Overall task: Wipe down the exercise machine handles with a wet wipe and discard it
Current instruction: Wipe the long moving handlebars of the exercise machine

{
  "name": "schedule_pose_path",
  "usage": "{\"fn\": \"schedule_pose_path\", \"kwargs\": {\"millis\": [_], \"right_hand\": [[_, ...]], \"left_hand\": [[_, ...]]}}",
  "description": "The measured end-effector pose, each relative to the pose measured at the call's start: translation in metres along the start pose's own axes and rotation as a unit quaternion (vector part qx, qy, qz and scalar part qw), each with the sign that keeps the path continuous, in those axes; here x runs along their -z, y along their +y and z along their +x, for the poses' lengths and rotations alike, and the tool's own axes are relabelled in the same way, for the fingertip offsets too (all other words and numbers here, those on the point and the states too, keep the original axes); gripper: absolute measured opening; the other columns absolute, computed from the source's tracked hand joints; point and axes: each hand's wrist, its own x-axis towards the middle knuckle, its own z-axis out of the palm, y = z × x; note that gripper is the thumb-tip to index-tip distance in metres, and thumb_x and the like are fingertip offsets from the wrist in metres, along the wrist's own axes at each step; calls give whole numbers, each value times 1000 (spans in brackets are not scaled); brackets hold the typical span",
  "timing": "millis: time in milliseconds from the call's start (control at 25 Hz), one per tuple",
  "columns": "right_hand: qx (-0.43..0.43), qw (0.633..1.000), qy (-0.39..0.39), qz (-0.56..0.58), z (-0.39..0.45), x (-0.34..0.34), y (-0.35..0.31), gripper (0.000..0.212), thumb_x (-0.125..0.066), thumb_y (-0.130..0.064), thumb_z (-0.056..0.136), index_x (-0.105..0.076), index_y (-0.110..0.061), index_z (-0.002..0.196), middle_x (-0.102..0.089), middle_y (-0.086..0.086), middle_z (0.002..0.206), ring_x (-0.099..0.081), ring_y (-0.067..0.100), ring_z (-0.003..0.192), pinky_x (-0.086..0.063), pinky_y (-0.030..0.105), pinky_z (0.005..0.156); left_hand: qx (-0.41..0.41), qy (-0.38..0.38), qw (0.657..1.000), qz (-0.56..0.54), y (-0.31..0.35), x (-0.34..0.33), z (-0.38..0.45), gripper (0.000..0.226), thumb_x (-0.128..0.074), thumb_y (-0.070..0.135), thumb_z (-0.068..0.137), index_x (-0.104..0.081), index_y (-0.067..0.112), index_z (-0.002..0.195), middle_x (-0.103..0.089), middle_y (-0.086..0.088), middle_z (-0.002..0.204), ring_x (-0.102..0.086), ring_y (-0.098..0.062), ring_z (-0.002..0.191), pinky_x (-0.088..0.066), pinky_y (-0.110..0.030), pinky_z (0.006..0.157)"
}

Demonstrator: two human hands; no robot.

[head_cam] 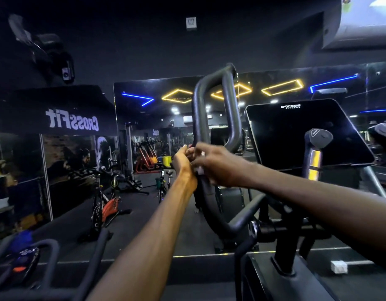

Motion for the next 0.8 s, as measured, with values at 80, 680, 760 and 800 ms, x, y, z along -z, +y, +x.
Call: {"fn": "schedule_pose_path", "kwargs": {"millis": [80,680,760,800], "right_hand": [[12,1000,-12,23,-9,-4,-6,25,-73,-6,83,-75,-7,108,-57,14,117,-63,20,92,-55,25,84],[-62,995,72,40,-47,-35,-40,28,-67,-2,82,-73,-12,107,-47,12,100,-39,9,78,-44,21,65],[-55,996,58,32,-51,-41,-45,24,-65,0,82,-72,-9,103,-47,13,102,-45,15,79,-52,32,66],[-39,998,41,12,-54,-44,-46,24,-63,0,84,-72,-10,105,-48,13,104,-47,16,80,-53,33,69]], "left_hand": [[6,-12,1000,-15,1,3,-5,51,-43,25,98,-57,16,50,-54,-1,55,-49,-16,48,-40,-27,49],[33,-49,998,-11,-9,24,-35,32,-37,9,98,-67,2,105,-66,-17,103,-64,-28,83,-57,-34,73],[31,-42,999,2,-12,27,-36,33,-40,5,99,-65,5,120,-67,-18,113,-66,-29,91,-58,-32,73],[33,-41,999,9,-14,30,-36,35,-42,4,99,-63,6,126,-67,-18,118,-66,-28,91,-58,-32,70]]}}
